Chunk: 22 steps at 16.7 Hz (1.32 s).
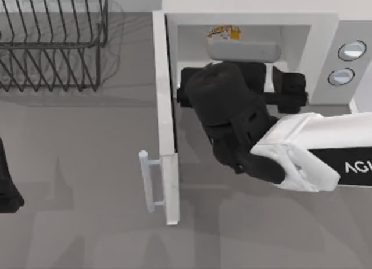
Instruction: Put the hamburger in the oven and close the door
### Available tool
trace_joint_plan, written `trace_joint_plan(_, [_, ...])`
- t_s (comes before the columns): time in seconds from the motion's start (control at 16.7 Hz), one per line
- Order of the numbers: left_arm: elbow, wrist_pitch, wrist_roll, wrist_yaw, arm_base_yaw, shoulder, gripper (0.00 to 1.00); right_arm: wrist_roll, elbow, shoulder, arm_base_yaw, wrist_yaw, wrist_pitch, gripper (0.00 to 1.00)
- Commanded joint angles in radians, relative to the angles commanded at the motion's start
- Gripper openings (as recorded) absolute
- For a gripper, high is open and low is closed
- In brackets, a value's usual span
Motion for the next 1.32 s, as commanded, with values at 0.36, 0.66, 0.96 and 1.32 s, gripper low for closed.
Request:
trace_joint_plan(0.36, [0.0,0.0,0.0,0.0,0.0,0.0,1.0,-0.001,-0.009,-0.012,-0.005,-0.01,-0.002,1.0])
trace_joint_plan(0.66, [0.0,0.0,0.0,0.0,0.0,0.0,1.0,-0.025,-0.19,-0.202,-0.106,-0.185,-0.008,1.0])
trace_joint_plan(0.96, [0.0,0.0,0.0,0.0,0.0,0.0,1.0,-0.099,-0.523,-0.636,-0.301,-0.465,-0.067,1.0])
trace_joint_plan(1.32, [0.0,0.0,0.0,0.0,0.0,0.0,1.0,-0.244,-0.89,-1.315,-0.574,-0.758,-0.19,1.0])
